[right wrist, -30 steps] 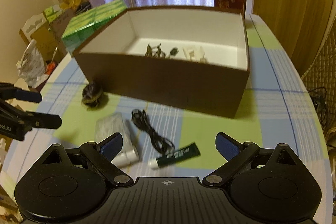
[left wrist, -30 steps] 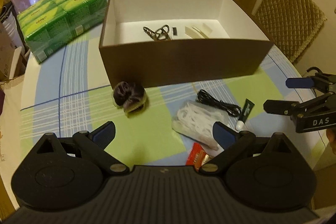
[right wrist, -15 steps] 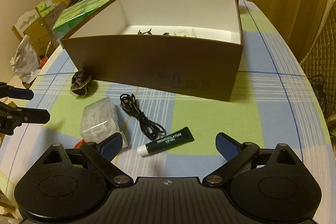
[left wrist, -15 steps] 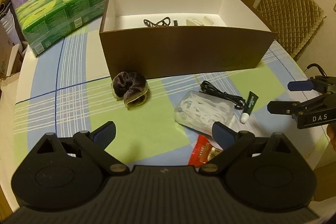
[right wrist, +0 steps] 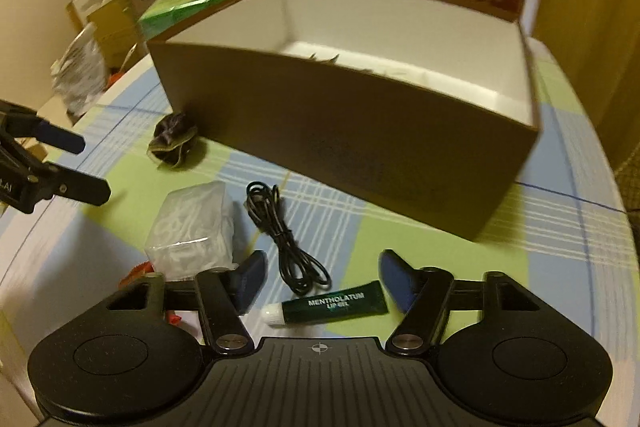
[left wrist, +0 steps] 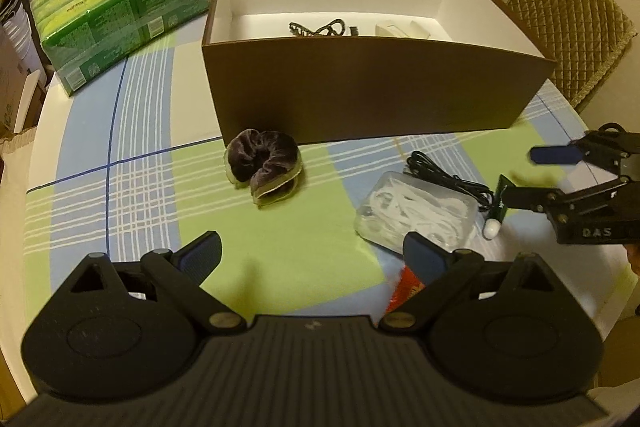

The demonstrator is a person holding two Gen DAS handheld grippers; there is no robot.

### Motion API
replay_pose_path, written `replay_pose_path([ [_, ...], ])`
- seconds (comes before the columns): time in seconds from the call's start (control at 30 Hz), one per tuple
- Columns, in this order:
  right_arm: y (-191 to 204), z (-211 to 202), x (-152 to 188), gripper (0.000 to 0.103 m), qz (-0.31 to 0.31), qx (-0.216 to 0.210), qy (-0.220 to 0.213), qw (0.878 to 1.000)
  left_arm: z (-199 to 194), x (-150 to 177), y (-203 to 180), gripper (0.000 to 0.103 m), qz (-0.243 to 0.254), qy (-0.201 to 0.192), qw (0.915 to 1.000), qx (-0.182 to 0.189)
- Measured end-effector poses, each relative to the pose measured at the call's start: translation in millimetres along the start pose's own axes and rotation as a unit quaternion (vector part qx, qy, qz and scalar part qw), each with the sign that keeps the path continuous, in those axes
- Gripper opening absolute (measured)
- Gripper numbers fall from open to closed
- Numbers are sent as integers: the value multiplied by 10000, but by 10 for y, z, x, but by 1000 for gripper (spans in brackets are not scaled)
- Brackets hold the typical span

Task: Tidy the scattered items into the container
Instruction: 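Move both tools down toward the scrunchie and black cable on the table, then grasp brown velvet scrunchie with left tool while right tool grasps black cable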

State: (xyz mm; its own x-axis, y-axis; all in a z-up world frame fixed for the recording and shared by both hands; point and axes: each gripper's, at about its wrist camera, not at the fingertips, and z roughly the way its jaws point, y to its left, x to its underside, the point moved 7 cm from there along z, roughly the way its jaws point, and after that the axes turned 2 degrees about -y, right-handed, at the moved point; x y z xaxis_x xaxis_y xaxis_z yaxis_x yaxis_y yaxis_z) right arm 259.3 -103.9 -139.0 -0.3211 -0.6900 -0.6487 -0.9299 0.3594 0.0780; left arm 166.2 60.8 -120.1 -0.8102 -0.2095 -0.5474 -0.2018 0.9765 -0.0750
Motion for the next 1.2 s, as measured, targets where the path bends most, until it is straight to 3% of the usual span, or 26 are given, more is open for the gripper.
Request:
replay_pose_path([
  [0.13,56,133,-37,67,-229,-205,57,9995,53,-24,52,94,-29,36,10000,-39],
  [0.2,94,219,-47,48,-325,-332,118,9988,80,-32,76,94,-47,50,10000,-45],
  [0.4,149,430,-58,46,-499,-461,93,9976,182,-57,161,91,-104,84,9999,-106],
  [0.43,145,472,-51,38,-526,-438,155,9975,206,-66,174,91,-103,85,9998,-122],
  [0.47,139,520,-37,23,-543,-451,264,9972,229,-78,182,90,-91,80,9998,-136],
  [0.77,-36,562,-59,23,-385,-191,377,9984,525,-281,250,75,-135,-63,9994,-312],
  [0.87,-107,547,-62,23,-260,-113,391,9988,641,-340,267,64,-204,-83,9991,-361],
  [0.93,-143,529,-68,23,-191,-85,406,9990,714,-354,282,46,-234,-73,9990,-373],
  [1.03,-167,495,-70,23,-144,-81,435,9989,773,-317,295,28,-148,22,9994,-311],
  [1.2,-163,436,-82,23,-131,-159,421,9989,663,-164,328,19,33,68,9997,-245],
])
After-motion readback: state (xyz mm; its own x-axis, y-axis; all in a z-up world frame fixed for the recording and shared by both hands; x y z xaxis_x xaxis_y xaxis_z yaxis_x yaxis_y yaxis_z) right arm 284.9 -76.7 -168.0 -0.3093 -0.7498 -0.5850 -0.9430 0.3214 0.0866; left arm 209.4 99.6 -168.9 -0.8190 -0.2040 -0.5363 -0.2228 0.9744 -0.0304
